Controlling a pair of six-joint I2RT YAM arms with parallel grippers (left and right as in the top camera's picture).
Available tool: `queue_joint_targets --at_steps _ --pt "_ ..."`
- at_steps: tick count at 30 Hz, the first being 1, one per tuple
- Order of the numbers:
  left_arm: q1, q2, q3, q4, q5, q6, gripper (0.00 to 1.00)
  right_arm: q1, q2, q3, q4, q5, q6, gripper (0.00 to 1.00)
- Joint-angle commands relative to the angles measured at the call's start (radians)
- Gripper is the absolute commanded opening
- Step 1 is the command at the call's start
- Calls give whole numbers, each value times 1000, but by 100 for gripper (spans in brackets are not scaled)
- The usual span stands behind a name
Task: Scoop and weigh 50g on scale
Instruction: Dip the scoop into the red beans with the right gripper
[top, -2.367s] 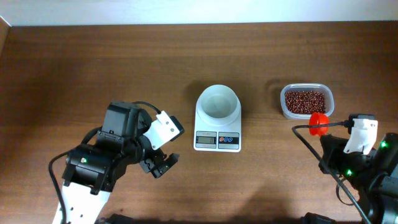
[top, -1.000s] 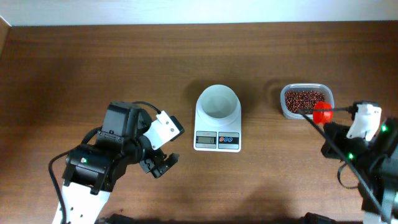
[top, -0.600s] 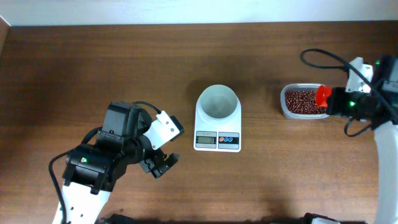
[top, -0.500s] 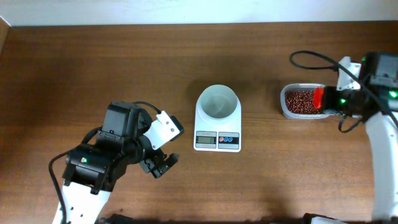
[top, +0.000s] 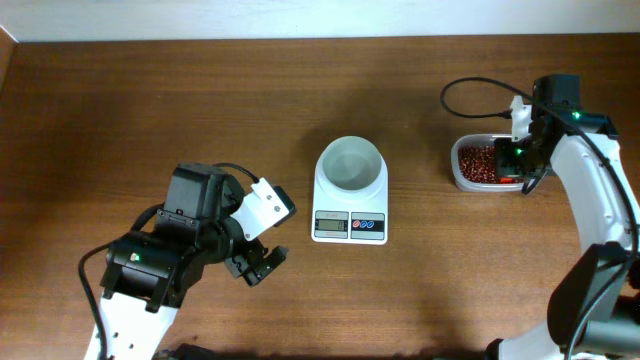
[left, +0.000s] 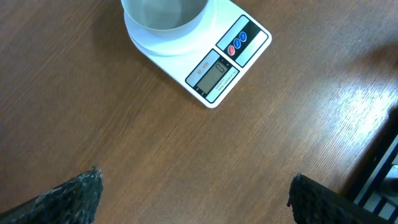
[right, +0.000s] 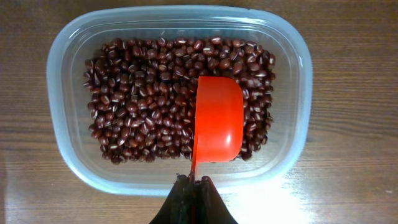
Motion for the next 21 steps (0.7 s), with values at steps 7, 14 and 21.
queue_joint_targets --at_steps 7,14,21 --pt "6 -1 6 2 18 16 99 3 101 11 18 -9 -3 4" --pt "6 -1 6 2 18 15 99 -41 99 12 15 -204 5 4" --pt "6 -1 6 2 18 15 99 -219 99 12 -20 -468 4 4"
